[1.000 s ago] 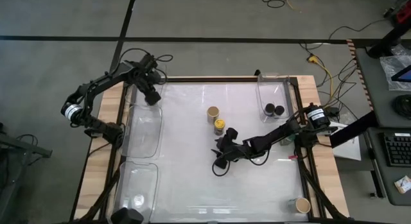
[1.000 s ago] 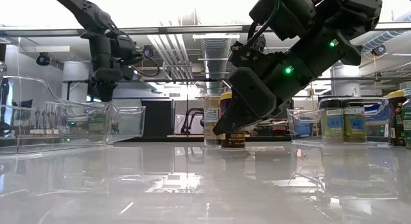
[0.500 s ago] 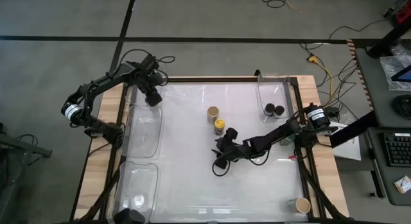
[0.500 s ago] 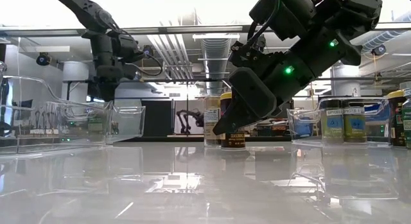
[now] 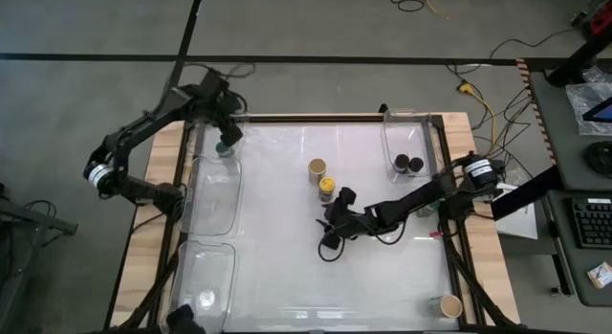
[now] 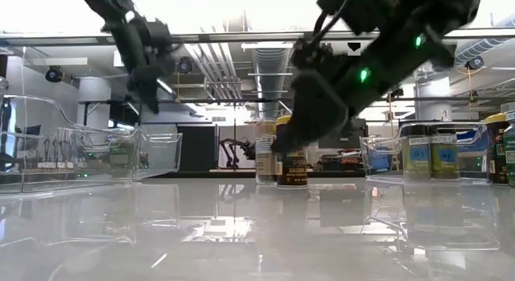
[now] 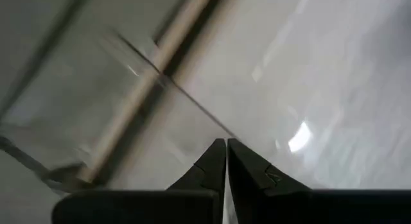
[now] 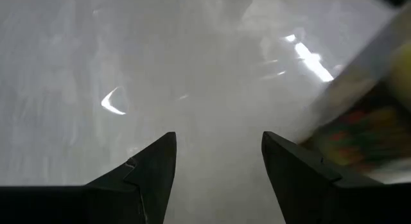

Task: Sort spices by type
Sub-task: Put the green spice bottle into the top left transparent bin

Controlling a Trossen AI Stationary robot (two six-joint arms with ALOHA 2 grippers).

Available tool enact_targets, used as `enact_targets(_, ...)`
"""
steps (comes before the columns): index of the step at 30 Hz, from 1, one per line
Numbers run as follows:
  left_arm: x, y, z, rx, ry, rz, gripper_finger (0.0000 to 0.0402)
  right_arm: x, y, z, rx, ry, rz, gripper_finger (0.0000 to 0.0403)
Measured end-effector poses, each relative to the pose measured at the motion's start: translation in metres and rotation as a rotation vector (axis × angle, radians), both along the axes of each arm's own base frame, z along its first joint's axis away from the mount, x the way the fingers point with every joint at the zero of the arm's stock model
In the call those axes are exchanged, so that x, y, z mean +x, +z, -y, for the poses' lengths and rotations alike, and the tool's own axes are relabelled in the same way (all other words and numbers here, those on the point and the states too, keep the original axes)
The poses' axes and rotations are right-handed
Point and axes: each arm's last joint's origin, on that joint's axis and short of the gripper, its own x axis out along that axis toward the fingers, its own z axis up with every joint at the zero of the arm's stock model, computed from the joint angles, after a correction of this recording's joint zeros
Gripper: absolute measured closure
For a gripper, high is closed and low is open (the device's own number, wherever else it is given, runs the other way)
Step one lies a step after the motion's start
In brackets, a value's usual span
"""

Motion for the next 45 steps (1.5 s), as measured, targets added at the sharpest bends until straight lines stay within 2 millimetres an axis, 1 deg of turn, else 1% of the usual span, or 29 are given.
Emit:
enact_targets(4, -0.002, 0.04, 0.019, 0.105, -0.016, 0.152, 0.0401, -0.013, 0.028, 0.005, -0.058, -0.03, -0.01, 0.0184)
enact_targets(7, 0.004, 0.06, 0.042, 0.111, -0.084, 0.296, 0.0401, -0.028, 0.053, 0.008, -0.073, -0.039, -0.022, 0.0184)
enact_targets(9, 0.011, 0.071, 0.058, 0.125, -0.153, 0.386, 0.0401, -0.041, 0.066, 0.009, -0.06, -0.044, -0.05, 0.0184)
enact_targets(11, 0.02, 0.079, 0.074, 0.139, -0.212, 0.47, 0.0401, -0.056, 0.074, 0.011, -0.01, -0.038, -0.112, 0.0184)
enact_targets(14, 0.036, 0.083, 0.098, 0.117, -0.305, 0.548, 0.0401, -0.081, 0.087, 0.015, 0.113, -0.024, -0.205, 0.0184)
enact_targets(16, 0.048, 0.086, 0.114, 0.1, -0.376, 0.596, 0.0401, -0.098, 0.097, 0.018, 0.207, -0.07, -0.246, 0.0184)
enact_targets(19, 0.067, 0.086, 0.137, 0.08, -0.48, 0.632, 0.0401, -0.122, 0.12, 0.023, 0.309, -0.169, -0.319, 0.0184)
enact_targets(21, 0.081, 0.082, 0.153, 0.069, -0.559, 0.627, 0.0401, -0.136, 0.137, 0.024, 0.326, -0.175, -0.391, 0.0184)
enact_targets(24, 0.103, 0.073, 0.177, 0.054, -0.676, 0.62, 0.0401, -0.149, 0.159, 0.026, 0.32, -0.207, -0.482, 0.0184)
enact_targets(26, 0.119, 0.065, 0.19, 0.051, -0.724, 0.628, 0.0401, -0.156, 0.169, 0.028, 0.32, -0.264, -0.552, 0.0184)
enact_targets(28, 0.134, 0.056, 0.201, 0.057, -0.747, 0.626, 0.0401, -0.162, 0.176, 0.029, 0.341, -0.321, -0.623, 0.0184)
enact_targets(31, 0.154, 0.041, 0.213, 0.047, -0.782, 0.621, 0.0401, -0.168, 0.177, 0.028, 0.446, -0.399, -0.692, 0.0183)
enact_targets(34, 0.173, 0.026, 0.227, -0.006, -0.863, 0.644, 0.0401, -0.173, 0.174, 0.026, 0.528, -0.418, -0.767, 0.0174)
enact_targets(37, 0.192, 0.009, 0.245, -0.037, -0.961, 0.685, 0.0401, -0.177, 0.17, 0.027, 0.568, -0.467, -0.77, 0.0151)
enact_targets(40, 0.209, -0.007, 0.261, -0.028, -1.014, 0.721, 0.0401, -0.181, 0.165, 0.029, 0.592, -0.547, -0.759, 0.0121)
enact_targets(43, 0.224, -0.026, 0.273, -0.015, -1.055, 0.739, 0.0401, -0.184, 0.156, 0.031, 0.605, -0.632, -0.759, 0.0093)
enact_targets(45, 0.232, -0.04, 0.279, -0.008, -1.079, 0.73, 0.0401, -0.184, 0.149, 0.031, 0.576, -0.611, -0.803, 0.0079)
